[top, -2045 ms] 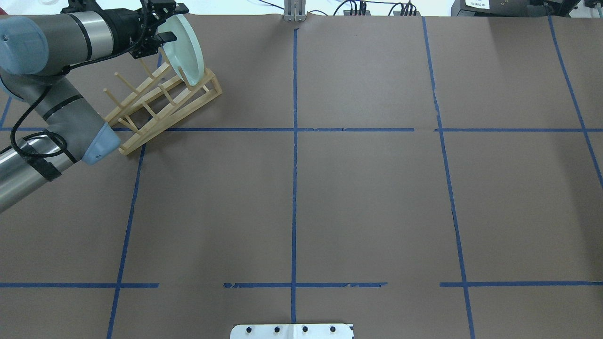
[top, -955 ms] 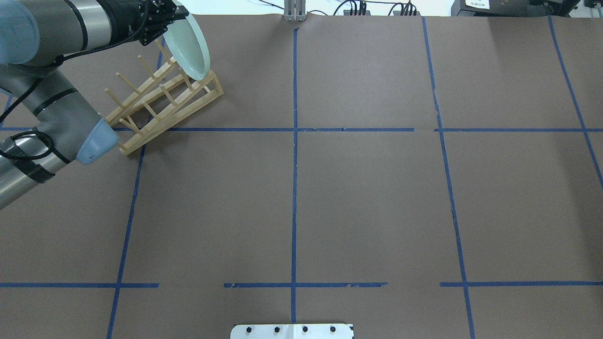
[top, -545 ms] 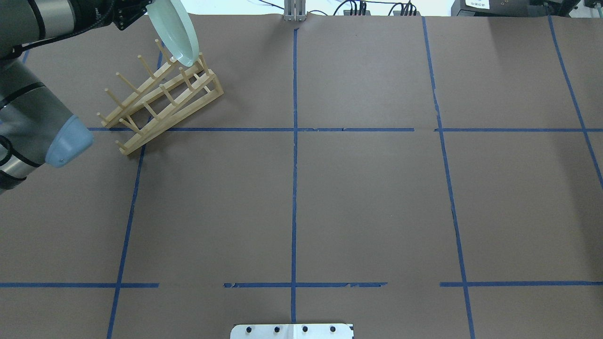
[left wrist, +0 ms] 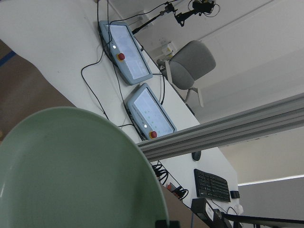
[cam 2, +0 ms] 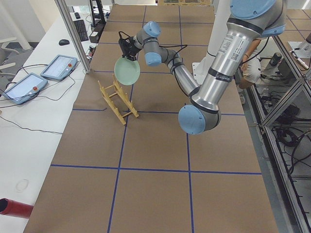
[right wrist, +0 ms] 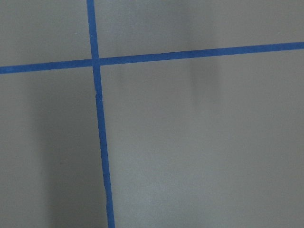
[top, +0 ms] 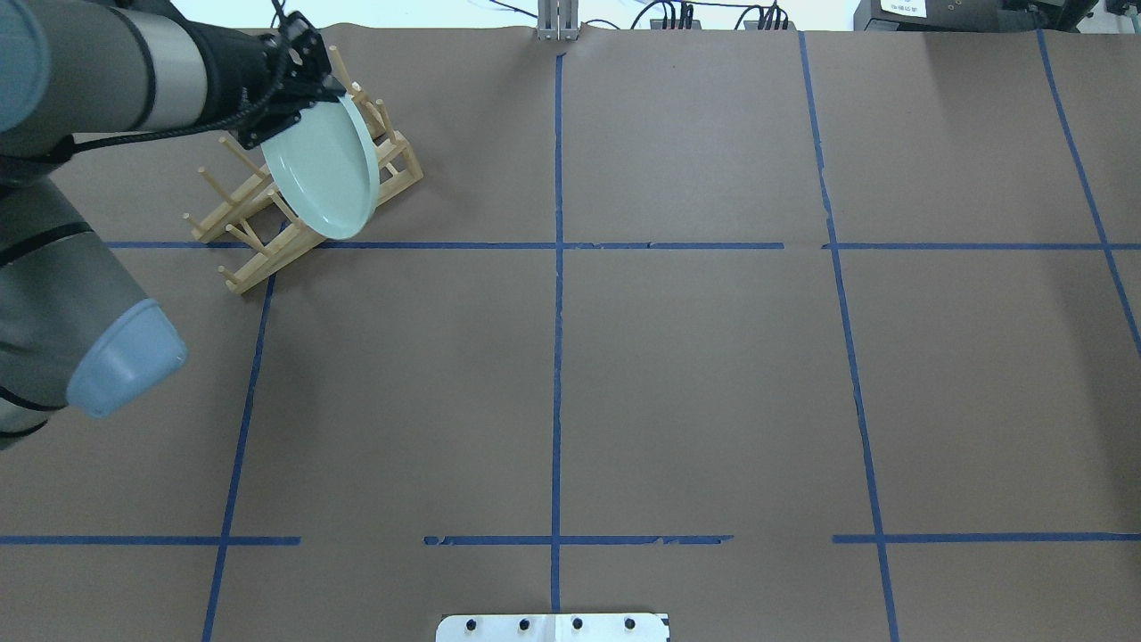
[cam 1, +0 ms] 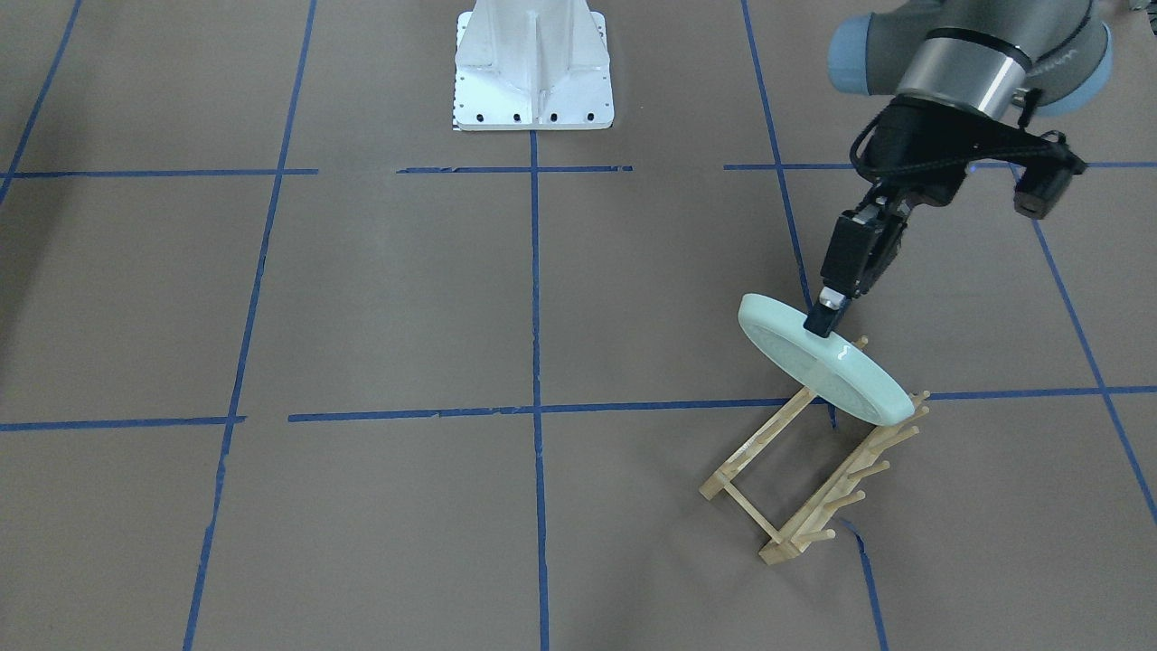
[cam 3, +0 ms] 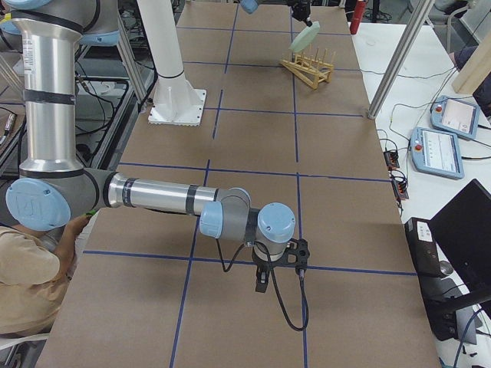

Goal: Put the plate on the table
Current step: 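Lift the plate out of the rack with the left gripper, tilting it flat, then lower the plate flat onto the table nearer the robot and release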

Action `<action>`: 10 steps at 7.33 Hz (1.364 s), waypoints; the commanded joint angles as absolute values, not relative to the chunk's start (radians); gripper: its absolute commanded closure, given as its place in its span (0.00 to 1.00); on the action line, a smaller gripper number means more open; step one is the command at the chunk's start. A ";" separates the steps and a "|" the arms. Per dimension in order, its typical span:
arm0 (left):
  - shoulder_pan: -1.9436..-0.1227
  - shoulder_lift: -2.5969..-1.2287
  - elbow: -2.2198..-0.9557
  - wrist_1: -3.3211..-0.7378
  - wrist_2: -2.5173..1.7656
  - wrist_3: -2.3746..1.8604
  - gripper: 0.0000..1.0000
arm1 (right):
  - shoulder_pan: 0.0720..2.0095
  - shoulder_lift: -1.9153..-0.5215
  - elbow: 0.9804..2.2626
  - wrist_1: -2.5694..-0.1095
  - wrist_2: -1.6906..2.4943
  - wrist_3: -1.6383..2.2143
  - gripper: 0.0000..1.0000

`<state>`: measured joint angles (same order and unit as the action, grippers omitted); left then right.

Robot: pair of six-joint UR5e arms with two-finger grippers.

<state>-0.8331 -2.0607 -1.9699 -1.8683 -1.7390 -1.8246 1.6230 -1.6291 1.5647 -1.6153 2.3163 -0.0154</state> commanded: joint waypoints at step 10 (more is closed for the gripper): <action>-0.549 -2.434 -1.542 -1.227 -1.893 -1.476 1.00 | 1.623 -1.629 1.565 -1.615 2.316 -0.015 0.00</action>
<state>-0.5835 -2.4071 -1.5851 -1.2378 -1.8949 -1.4908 1.6230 -1.6295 1.5646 -1.6153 2.3163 -0.0153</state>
